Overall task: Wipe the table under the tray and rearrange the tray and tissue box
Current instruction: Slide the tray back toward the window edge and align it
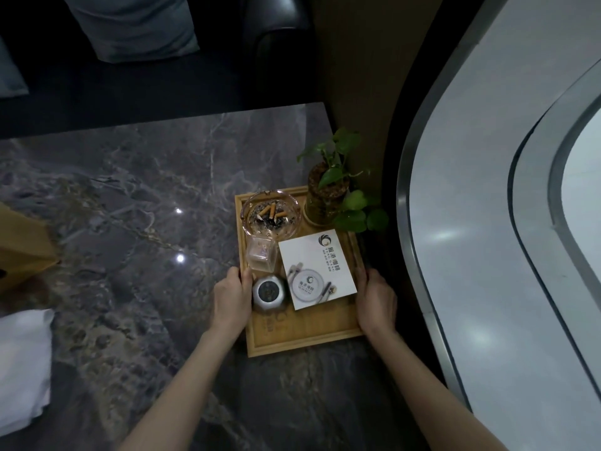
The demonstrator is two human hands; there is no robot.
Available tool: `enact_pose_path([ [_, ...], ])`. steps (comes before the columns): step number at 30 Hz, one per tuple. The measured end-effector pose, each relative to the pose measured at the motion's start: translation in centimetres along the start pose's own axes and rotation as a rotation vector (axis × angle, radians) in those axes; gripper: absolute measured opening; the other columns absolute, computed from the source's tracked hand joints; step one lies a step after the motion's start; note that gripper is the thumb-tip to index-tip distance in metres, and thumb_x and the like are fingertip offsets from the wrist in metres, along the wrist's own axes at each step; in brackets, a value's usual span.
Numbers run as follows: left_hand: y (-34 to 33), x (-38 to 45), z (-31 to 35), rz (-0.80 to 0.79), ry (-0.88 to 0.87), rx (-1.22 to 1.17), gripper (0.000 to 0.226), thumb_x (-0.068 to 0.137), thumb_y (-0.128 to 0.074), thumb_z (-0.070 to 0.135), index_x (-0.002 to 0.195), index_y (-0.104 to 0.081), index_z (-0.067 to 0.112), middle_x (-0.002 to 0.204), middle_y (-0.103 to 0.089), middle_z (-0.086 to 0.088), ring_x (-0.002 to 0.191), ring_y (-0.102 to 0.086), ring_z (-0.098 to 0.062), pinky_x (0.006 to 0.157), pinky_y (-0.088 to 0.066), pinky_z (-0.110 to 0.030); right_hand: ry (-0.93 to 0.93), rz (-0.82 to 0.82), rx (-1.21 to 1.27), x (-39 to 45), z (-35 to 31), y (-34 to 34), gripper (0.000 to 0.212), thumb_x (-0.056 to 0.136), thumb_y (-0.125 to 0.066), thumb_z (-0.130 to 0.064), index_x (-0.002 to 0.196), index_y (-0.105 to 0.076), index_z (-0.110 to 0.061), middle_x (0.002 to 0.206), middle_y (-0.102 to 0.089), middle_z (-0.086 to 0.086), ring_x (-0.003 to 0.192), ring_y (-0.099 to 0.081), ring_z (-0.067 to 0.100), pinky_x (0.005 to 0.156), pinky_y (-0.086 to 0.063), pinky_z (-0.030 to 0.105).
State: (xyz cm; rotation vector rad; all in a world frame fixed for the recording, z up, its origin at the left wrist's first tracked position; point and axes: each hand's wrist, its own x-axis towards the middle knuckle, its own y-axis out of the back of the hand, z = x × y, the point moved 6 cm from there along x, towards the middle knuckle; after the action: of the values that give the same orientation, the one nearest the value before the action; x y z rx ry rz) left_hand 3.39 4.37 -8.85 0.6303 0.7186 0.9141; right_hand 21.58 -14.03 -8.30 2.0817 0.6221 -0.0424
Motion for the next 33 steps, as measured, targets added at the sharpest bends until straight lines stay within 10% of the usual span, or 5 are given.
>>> enact_pose_path([
  [19, 1.9, 0.6, 1.1, 0.022, -0.07, 0.336, 0.042, 0.09, -0.049, 0.036, 0.075, -0.067, 0.001, 0.078, -0.068, -0.018, 0.073, -0.063, -0.033, 0.067, -0.053, -0.041, 0.152, 0.036, -0.128, 0.0, -0.7, 0.4, 0.021, 0.092, -0.042, 0.004, 0.082, -0.06, 0.006, 0.087, -0.06, 0.023, 0.071, -0.055, 0.026, 0.059, -0.036, 0.027],
  [27, 1.4, -1.3, 0.2, -0.068, -0.069, 0.143, 0.027, 0.093, -0.044, 0.021, 0.086, -0.064, 0.004, 0.09, -0.067, -0.018, 0.079, -0.059, -0.029, 0.066, -0.044, -0.036, 0.116, -0.118, -0.09, -1.5, -0.8, 0.6, 0.031, 0.088, -0.04, 0.009, 0.114, -0.056, 0.002, 0.114, -0.056, 0.023, 0.103, -0.055, 0.034, 0.081, -0.043, 0.028],
  [33, 1.1, -7.6, 0.9, 0.049, -0.177, 0.082, 0.032, 0.092, -0.045, 0.016, 0.122, -0.048, 0.004, 0.126, -0.052, -0.015, 0.116, -0.049, -0.027, 0.098, -0.039, -0.036, 0.242, -0.194, -0.083, -4.9, -0.5, 1.0, 0.032, 0.092, -0.04, -0.004, 0.12, -0.054, -0.001, 0.124, -0.058, 0.019, 0.111, -0.053, 0.032, 0.093, -0.044, 0.032],
])
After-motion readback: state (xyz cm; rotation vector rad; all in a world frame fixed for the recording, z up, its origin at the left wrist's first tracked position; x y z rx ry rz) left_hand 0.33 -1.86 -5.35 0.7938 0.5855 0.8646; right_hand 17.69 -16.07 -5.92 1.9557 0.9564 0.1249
